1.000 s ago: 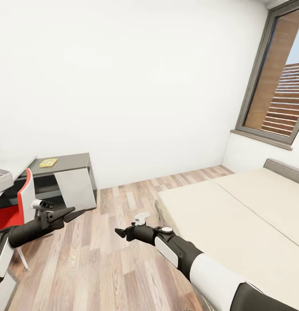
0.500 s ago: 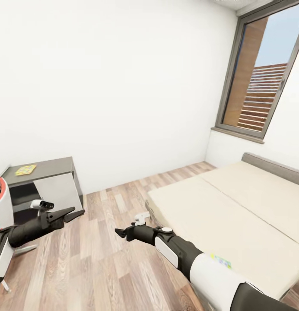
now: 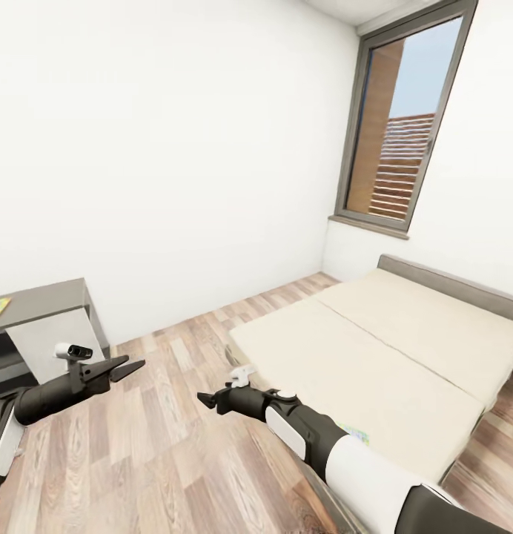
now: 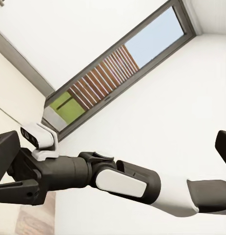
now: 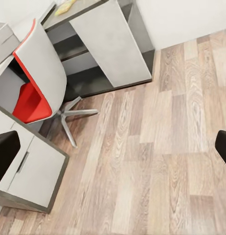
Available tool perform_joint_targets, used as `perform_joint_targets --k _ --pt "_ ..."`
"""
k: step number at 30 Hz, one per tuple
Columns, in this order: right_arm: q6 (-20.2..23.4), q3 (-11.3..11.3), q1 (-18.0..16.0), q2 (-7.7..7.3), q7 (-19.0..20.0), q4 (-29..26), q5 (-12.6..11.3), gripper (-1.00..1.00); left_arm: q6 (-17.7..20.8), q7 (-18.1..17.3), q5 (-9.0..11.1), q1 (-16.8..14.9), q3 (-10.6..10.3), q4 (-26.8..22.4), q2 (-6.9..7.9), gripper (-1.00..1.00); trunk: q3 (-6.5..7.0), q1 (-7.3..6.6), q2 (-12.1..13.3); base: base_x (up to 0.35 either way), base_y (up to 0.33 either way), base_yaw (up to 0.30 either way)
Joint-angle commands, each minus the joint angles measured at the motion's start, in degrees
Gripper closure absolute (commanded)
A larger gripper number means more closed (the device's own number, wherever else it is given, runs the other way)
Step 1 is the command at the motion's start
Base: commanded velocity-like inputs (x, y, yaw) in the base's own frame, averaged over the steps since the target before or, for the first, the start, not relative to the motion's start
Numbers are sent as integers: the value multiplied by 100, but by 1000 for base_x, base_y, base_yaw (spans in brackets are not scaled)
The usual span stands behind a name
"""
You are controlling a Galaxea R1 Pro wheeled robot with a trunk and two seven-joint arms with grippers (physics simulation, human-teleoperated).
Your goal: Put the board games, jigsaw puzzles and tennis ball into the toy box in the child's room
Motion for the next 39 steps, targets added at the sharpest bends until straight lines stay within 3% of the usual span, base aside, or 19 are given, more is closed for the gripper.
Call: perform_joint_targets --k 1,39 --pt "21 17 -8 0 5 3 -53 -100 61 -22 -2 -3 1 -1 3 -100 -14 4 -14 0 129 -278" --pt "21 8 -9 0 -12 11 -60 -100 59 -10 -6 -3 1 -1 3 -100 -14 4 -14 0 21 -279"
